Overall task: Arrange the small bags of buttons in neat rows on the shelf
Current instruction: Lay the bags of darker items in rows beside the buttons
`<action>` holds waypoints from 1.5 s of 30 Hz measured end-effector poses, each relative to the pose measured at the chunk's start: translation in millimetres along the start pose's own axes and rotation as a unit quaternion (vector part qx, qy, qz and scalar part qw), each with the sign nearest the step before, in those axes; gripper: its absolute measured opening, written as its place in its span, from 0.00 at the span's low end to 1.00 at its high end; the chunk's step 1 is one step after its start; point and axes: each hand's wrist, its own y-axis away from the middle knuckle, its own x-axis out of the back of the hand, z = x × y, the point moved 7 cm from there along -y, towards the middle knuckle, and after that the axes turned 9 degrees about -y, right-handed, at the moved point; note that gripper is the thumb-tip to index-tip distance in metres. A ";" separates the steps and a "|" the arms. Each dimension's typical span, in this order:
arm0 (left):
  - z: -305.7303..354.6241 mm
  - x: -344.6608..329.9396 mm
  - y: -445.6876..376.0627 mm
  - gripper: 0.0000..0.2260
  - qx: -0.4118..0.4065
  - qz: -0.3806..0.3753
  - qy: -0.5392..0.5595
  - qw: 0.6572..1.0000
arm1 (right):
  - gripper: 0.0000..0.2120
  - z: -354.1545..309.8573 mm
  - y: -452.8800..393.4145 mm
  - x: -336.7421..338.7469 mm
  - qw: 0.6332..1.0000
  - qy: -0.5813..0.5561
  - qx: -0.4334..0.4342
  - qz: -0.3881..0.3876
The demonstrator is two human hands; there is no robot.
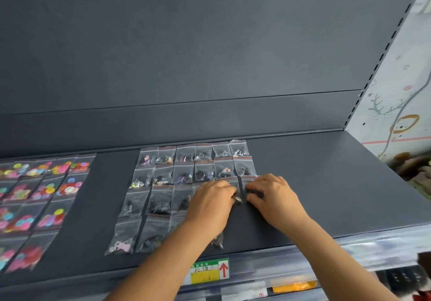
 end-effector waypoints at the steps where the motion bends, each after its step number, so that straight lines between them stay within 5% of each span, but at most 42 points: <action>1: 0.4 0.1 0.3 0.13 -0.003 -0.003 0.000 1.000 | 0.09 -0.1 0.6 0.3 1.000 0.004 0.000 -0.001; 12: 0.1 4.5 5.0 0.16 0.017 -0.032 -0.006 0.999 | 0.16 -9.2 3.7 6.9 0.999 0.028 -0.012 -0.025; 20: -34.6 38.2 33.9 0.25 0.088 0.033 -0.015 0.996 | 0.25 -68.4 2.7 -4.2 0.998 0.027 0.061 -0.011; 29: -141.6 70.5 124.3 0.26 0.205 0.070 -0.030 0.976 | 0.28 -186.4 4.3 -74.6 0.982 0.020 0.178 -0.053; 45: -377.3 128.0 361.1 0.27 0.339 0.093 -0.061 0.934 | 0.27 -453.6 61.4 -272.9 0.953 -0.014 0.263 -0.147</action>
